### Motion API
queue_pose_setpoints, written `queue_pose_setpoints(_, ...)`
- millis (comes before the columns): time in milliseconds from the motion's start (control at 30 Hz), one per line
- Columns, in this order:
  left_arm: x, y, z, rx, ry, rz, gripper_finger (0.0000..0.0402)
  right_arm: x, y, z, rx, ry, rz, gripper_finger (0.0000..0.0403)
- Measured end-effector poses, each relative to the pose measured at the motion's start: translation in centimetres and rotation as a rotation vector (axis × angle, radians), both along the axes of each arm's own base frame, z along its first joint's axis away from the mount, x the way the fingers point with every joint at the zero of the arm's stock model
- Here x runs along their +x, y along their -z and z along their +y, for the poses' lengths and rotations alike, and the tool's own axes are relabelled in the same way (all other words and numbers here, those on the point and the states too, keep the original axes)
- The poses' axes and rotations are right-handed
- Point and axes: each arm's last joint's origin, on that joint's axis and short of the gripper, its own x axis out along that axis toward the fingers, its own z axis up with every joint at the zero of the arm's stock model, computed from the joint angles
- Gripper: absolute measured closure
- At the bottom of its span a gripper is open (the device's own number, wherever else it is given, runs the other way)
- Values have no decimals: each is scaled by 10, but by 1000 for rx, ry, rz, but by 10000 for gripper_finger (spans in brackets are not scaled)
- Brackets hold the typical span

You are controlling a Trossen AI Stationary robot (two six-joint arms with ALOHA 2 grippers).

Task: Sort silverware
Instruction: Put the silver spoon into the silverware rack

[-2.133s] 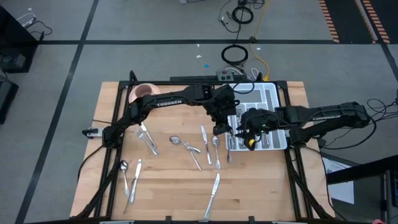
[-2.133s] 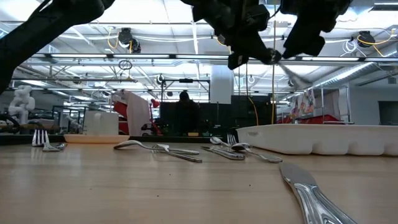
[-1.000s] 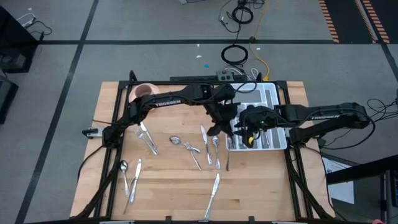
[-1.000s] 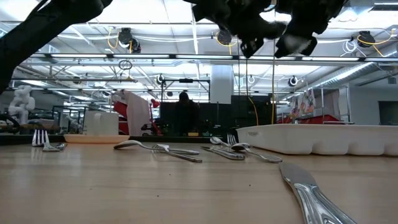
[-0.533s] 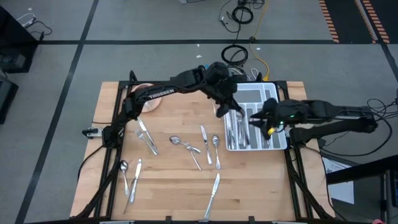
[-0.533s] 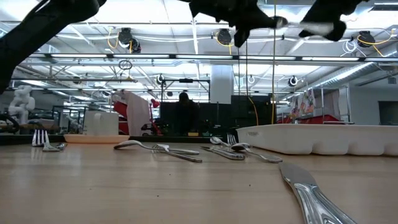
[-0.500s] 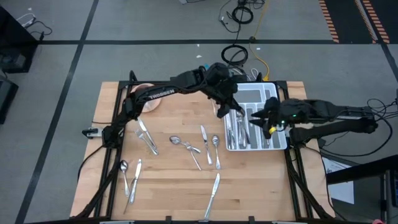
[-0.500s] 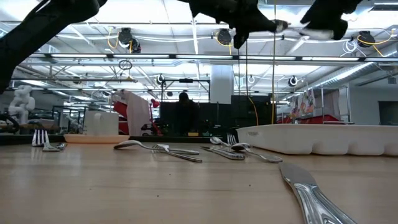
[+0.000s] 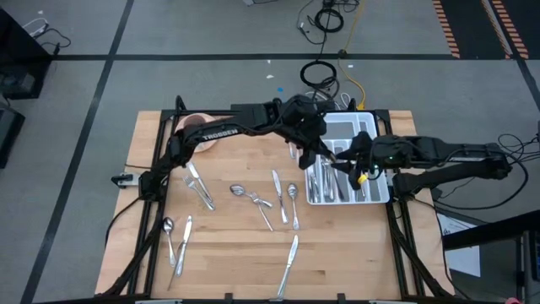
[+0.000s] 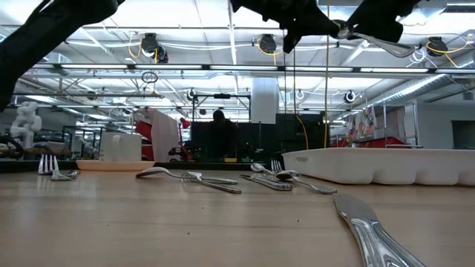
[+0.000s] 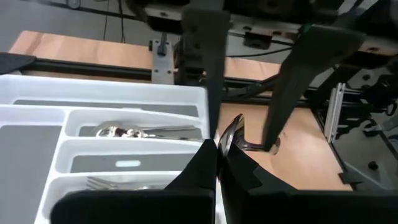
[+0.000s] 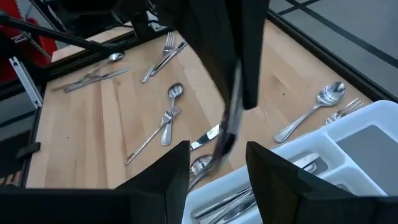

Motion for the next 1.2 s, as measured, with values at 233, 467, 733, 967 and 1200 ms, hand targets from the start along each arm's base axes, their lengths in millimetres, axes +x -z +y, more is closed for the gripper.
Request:
queue_pose_setpoints(233, 2, 0, -9, 4, 11, 1, 398, 6, 1, -1, -13, 15, -3, 255)
queue_pose_setpoints(467, 2, 0, -12, 9, 11, 0, 398, 6, 0, 0, -23, 2, -11, 318)
queue_pose_setpoints(733, 2, 0, -11, -4, -18, 10, 378, 6, 0, -1, -66, -5, -1, 399)
queue_pose_setpoints(967, 1, 0, -8, -53, 16, 13, 301, 5, 1, -1, -83, -28, 21, 403)
queue_pose_setpoints(1200, -10, 5, 2, -104, 54, 110, 222, 4, 2, -1, -87, -6, 25, 403)
